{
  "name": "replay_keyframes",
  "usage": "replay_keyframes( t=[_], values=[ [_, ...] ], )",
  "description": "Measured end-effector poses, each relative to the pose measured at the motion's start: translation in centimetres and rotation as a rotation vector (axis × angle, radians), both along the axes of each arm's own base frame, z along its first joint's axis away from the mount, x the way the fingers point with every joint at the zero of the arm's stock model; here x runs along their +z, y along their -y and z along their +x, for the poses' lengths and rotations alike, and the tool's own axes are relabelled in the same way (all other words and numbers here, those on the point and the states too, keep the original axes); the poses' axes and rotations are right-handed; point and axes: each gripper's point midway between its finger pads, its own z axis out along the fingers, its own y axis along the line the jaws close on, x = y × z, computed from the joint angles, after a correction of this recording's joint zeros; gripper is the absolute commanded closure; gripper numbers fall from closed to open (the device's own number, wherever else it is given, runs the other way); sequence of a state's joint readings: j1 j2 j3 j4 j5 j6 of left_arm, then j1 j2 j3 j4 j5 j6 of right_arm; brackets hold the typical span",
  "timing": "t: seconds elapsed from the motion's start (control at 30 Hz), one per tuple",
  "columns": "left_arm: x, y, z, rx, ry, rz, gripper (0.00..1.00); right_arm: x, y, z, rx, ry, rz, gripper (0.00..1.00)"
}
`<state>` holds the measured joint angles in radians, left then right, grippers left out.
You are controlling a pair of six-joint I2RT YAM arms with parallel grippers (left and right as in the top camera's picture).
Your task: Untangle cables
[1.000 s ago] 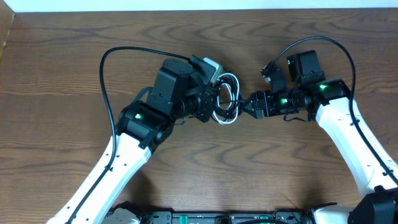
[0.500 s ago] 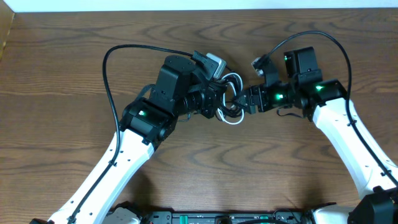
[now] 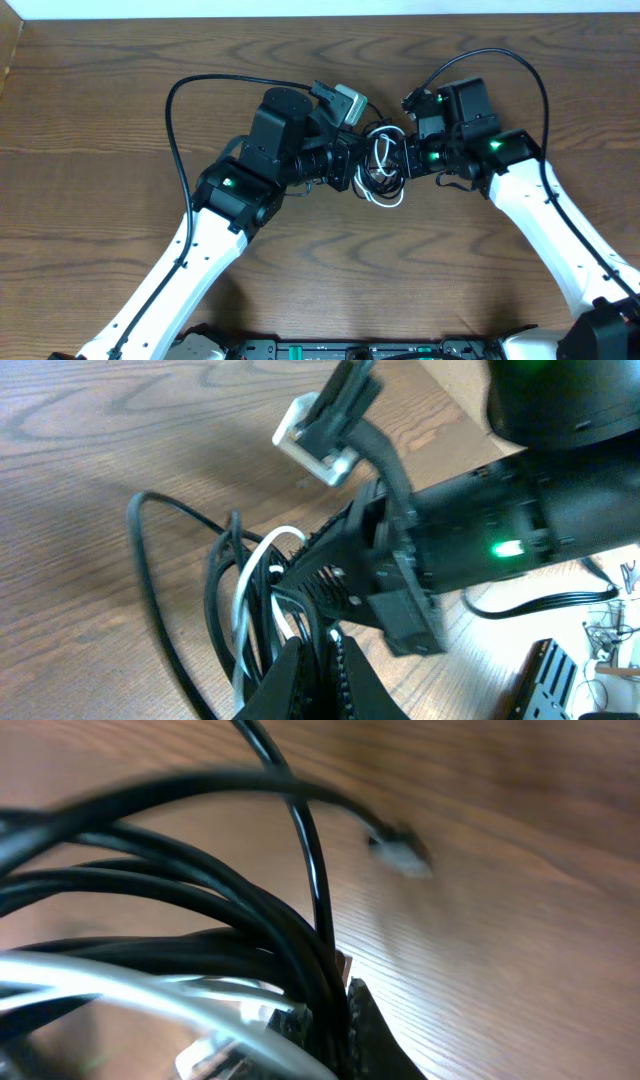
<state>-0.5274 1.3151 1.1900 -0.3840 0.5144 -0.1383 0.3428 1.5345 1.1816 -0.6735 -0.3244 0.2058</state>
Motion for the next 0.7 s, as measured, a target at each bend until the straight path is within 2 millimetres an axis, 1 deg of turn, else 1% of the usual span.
replay_keyframes(
  t=[0.17,0.3,0.33,0.43,0.5,0.57,0.63,0.7],
  values=[
    [1.6,-0.4,-0.3,0.009,0.043,-0.022,0.92,-2.5,2.4,0.6,-0.116,-0.051,-0.122,0.99],
    [4.1,-1.9,-0.7,0.051,0.108,-0.046,0.92,-4.6,3.6,0.7,-0.158,-0.108,-0.170,0.99],
    [5.0,-2.5,-0.8,0.065,0.133,-0.059,0.92,-5.3,4.2,0.8,-0.174,-0.126,-0.191,0.99],
    [8.1,-5.3,-1.1,0.136,0.213,-0.091,0.92,-7.8,6.6,1.1,-0.235,-0.188,-0.253,0.99],
    [9.2,-6.9,-1.2,0.177,0.238,-0.098,0.92,-8.8,7.8,1.2,-0.265,-0.217,-0.276,0.99],
    [9.6,-8.6,-1.1,0.226,0.241,-0.092,0.92,-9.5,8.9,1.3,-0.290,-0.240,-0.291,0.99],
    [9.4,-9.9,-1.0,0.265,0.228,-0.081,0.92,-9.8,9.6,1.1,-0.308,-0.257,-0.303,0.99],
    [8.8,-10.6,-0.8,0.287,0.207,-0.067,0.92,-9.9,9.9,1.0,-0.313,-0.269,-0.305,0.99]
  ],
)
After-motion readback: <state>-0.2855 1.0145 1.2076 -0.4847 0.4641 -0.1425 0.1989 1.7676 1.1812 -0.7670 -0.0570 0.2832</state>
